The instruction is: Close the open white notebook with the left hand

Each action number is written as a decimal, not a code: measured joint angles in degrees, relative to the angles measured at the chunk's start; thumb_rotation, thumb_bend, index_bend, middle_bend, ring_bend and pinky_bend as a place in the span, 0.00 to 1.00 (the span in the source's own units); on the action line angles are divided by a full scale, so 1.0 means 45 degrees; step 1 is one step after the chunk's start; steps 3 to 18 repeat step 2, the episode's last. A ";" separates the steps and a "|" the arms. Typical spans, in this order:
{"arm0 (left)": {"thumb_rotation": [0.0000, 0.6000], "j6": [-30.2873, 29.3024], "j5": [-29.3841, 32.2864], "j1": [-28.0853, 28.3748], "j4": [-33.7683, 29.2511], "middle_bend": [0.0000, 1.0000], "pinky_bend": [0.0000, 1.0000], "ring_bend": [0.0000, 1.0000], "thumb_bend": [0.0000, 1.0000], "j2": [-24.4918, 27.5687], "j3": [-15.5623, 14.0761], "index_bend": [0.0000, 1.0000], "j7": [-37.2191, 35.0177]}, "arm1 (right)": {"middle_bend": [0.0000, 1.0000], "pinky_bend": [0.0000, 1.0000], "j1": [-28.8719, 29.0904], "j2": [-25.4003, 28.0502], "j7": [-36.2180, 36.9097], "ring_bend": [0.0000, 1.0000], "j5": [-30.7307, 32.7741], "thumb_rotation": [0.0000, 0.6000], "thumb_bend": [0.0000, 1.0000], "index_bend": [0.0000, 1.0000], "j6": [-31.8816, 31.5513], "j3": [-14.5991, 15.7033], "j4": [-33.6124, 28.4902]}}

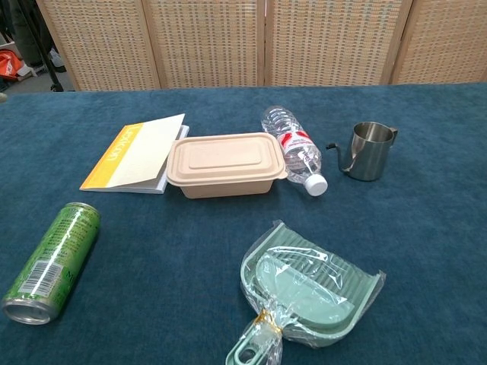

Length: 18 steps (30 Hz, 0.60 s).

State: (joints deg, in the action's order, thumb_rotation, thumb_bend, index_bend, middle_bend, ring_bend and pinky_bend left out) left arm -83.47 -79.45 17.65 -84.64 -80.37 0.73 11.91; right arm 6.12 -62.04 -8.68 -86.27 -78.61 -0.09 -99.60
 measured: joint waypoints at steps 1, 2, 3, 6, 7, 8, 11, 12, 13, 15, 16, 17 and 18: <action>1.00 0.0075 0.0060 -0.0142 -0.0574 0.00 0.00 0.00 0.00 0.0463 -0.0137 0.00 0.0244 | 0.00 0.00 0.0002 -0.0013 -0.0029 0.00 0.0033 1.00 0.00 0.00 0.0010 -0.0007 0.0008; 1.00 0.0130 0.0107 -0.0346 -0.1239 0.00 0.00 0.00 0.00 0.1038 -0.0322 0.00 0.0551 | 0.00 0.00 0.0002 -0.0023 -0.0057 0.00 0.0077 1.00 0.00 0.00 0.0022 -0.0017 0.0021; 1.00 0.0130 0.0107 -0.0346 -0.1239 0.00 0.00 0.00 0.00 0.1038 -0.0322 0.00 0.0551 | 0.00 0.00 0.0002 -0.0023 -0.0057 0.00 0.0077 1.00 0.00 0.00 0.0022 -0.0017 0.0021; 1.00 0.0130 0.0107 -0.0346 -0.1239 0.00 0.00 0.00 0.00 0.1038 -0.0322 0.00 0.0551 | 0.00 0.00 0.0002 -0.0023 -0.0057 0.00 0.0077 1.00 0.00 0.00 0.0022 -0.0017 0.0021; 1.00 0.0130 0.0107 -0.0346 -0.1239 0.00 0.00 0.00 0.00 0.1038 -0.0322 0.00 0.0551 | 0.00 0.00 0.0002 -0.0023 -0.0057 0.00 0.0077 1.00 0.00 0.00 0.0022 -0.0017 0.0021; 1.00 0.0130 0.0107 -0.0346 -0.1239 0.00 0.00 0.00 0.00 0.1038 -0.0322 0.00 0.0551 | 0.00 0.00 0.0002 -0.0023 -0.0057 0.00 0.0077 1.00 0.00 0.00 0.0022 -0.0017 0.0021; 1.00 0.0130 0.0107 -0.0346 -0.1239 0.00 0.00 0.00 0.00 0.1038 -0.0322 0.00 0.0551 | 0.00 0.00 0.0002 -0.0023 -0.0057 0.00 0.0077 1.00 0.00 0.00 0.0022 -0.0017 0.0021; 1.00 0.0130 0.0107 -0.0346 -0.1239 0.00 0.00 0.00 0.00 0.1038 -0.0322 0.00 0.0551 | 0.00 0.00 0.0002 -0.0023 -0.0057 0.00 0.0077 1.00 0.00 0.00 0.0022 -0.0017 0.0021; 1.00 0.0130 0.0107 -0.0346 -0.1239 0.00 0.00 0.00 0.00 0.1038 -0.0322 0.00 0.0551 | 0.00 0.00 0.0002 -0.0023 -0.0057 0.00 0.0077 1.00 0.00 0.00 0.0022 -0.0017 0.0021; 1.00 0.0130 0.0107 -0.0346 -0.1239 0.00 0.00 0.00 0.00 0.1038 -0.0322 0.00 0.0551 | 0.00 0.00 0.0002 -0.0023 -0.0057 0.00 0.0077 1.00 0.00 0.00 0.0022 -0.0017 0.0021; 1.00 0.0130 0.0107 -0.0346 -0.1239 0.00 0.00 0.00 0.00 0.1038 -0.0322 0.00 0.0551 | 0.00 0.00 0.0002 -0.0023 -0.0057 0.00 0.0077 1.00 0.00 0.00 0.0022 -0.0017 0.0021; 1.00 0.0130 0.0107 -0.0346 -0.1239 0.00 0.00 0.00 0.00 0.1038 -0.0322 0.00 0.0551 | 0.00 0.00 0.0002 -0.0023 -0.0057 0.00 0.0077 1.00 0.00 0.00 0.0022 -0.0017 0.0021; 1.00 0.0130 0.0107 -0.0346 -0.1239 0.00 0.00 0.00 0.00 0.1038 -0.0322 0.00 0.0551 | 0.00 0.00 0.0002 -0.0023 -0.0057 0.00 0.0077 1.00 0.00 0.00 0.0022 -0.0017 0.0021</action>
